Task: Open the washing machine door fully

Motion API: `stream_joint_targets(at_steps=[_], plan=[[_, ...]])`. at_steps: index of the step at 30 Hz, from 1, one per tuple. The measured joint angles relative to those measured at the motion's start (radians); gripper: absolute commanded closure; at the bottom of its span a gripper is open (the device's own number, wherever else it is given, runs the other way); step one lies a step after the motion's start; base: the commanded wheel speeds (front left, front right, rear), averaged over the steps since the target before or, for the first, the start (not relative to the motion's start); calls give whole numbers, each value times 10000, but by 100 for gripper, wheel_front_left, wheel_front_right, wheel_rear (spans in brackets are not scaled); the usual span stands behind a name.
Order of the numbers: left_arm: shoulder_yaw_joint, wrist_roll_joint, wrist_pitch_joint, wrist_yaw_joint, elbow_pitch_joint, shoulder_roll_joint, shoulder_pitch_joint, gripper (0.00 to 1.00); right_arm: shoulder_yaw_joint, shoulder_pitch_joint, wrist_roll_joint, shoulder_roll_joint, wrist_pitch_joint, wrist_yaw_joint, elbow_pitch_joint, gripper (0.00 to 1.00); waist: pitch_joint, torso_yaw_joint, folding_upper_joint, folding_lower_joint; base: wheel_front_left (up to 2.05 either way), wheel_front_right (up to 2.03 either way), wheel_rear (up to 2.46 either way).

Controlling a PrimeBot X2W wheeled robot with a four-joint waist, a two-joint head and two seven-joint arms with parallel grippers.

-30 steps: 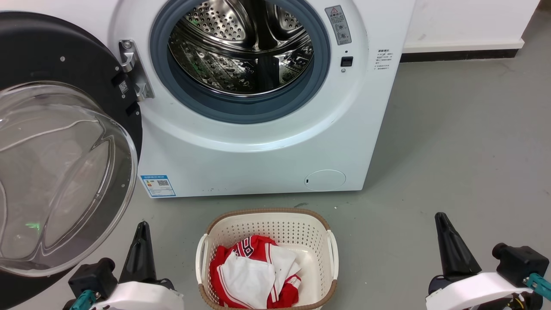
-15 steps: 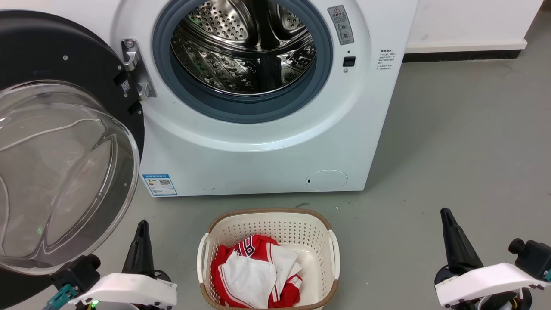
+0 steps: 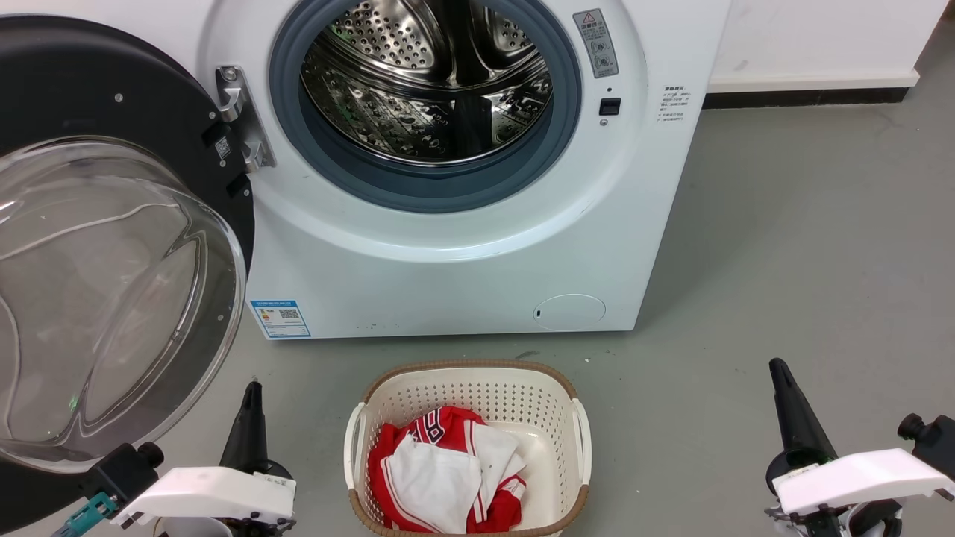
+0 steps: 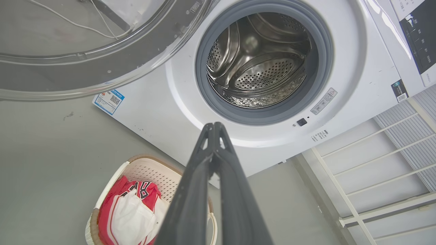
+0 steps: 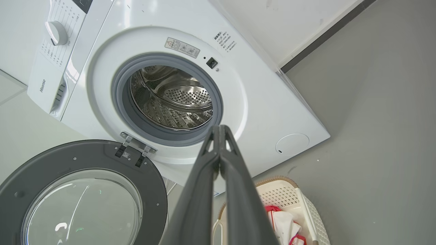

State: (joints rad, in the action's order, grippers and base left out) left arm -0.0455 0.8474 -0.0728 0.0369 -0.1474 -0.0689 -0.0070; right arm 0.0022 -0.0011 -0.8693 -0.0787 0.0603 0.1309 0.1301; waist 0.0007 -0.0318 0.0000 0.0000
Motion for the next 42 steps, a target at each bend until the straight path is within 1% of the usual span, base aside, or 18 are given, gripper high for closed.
stream_joint_targets(at_steps=[22,42], plan=[[-244,2608,631,326,-341,75,-362,100,-207,-384,-2700,-38,-451,0,372,100,7,86,0,0,0,0,0],[-412,4562,1122,546,-587,117,-584,100,-405,-593,-4675,-40,-805,0,665,100,13,164,0,0,0,0,0]])
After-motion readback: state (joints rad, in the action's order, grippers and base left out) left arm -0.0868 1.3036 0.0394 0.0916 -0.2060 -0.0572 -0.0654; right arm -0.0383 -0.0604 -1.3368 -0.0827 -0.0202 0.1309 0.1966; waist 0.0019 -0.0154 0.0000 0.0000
